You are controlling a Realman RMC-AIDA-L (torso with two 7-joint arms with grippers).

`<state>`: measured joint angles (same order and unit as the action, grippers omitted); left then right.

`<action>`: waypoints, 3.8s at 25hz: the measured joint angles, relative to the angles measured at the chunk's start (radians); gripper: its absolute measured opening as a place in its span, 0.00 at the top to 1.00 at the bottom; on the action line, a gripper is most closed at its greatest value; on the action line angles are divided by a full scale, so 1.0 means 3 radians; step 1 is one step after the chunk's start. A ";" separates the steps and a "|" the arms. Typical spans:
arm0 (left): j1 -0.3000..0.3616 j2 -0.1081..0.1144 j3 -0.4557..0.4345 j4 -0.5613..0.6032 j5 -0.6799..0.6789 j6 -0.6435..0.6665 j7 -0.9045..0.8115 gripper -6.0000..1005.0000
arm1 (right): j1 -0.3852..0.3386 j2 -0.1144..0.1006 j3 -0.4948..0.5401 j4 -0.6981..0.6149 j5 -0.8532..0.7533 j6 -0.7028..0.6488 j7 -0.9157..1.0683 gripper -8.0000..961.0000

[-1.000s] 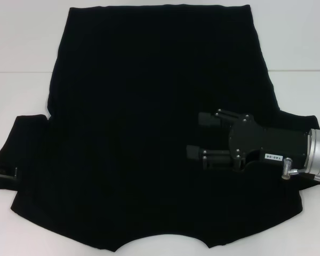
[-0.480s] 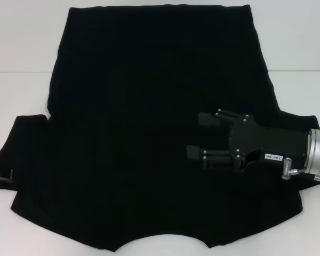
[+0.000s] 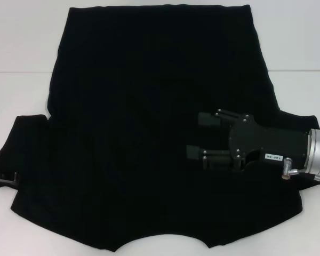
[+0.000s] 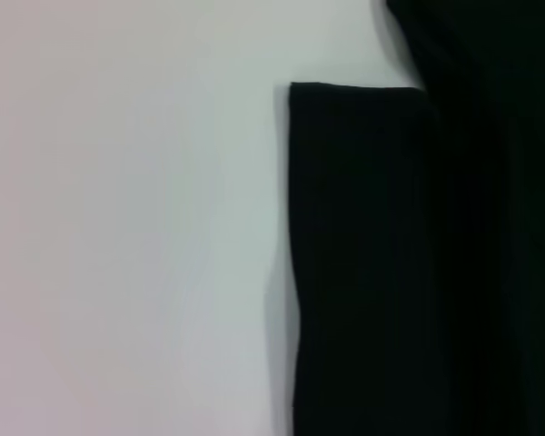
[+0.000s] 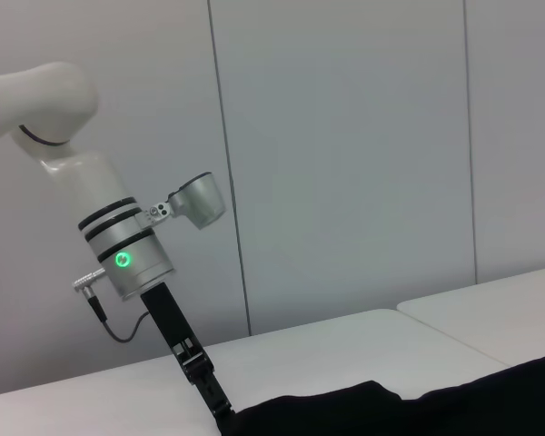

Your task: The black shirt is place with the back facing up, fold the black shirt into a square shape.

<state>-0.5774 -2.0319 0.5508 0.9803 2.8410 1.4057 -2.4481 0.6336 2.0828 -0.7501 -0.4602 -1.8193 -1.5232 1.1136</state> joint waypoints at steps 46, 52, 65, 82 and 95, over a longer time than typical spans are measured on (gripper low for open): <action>-0.0132 -0.0024 0.0086 -0.0088 -0.0033 -0.0059 -0.0003 0.25 | -0.0015 0.0001 0.0000 0.0000 0.0006 -0.0017 0.0000 0.05; -0.0137 -0.0037 0.0088 -0.0082 -0.0038 -0.0092 -0.0001 0.42 | -0.0017 -0.0007 0.0000 -0.0004 0.0038 -0.0064 0.0000 0.05; -0.0180 -0.0035 0.0135 -0.0169 -0.0020 -0.0219 -0.0001 0.90 | -0.0037 -0.0015 0.0000 -0.0005 0.0047 -0.0077 0.0000 0.05; -0.0091 -0.0007 0.0028 -0.0060 -0.0013 -0.0217 -0.0021 0.94 | -0.0046 -0.0014 0.0000 0.0000 0.0083 -0.0072 -0.0037 0.05; -0.0085 0.0007 0.0021 -0.0037 0.0009 -0.0145 -0.0005 0.94 | -0.0046 -0.0009 0.0000 -0.0002 0.0092 -0.0077 -0.0046 0.05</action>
<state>-0.6028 -2.0300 0.5571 0.9693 2.8437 1.3624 -2.4495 0.6198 2.0801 -0.7501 -0.4608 -1.7916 -1.5463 1.0998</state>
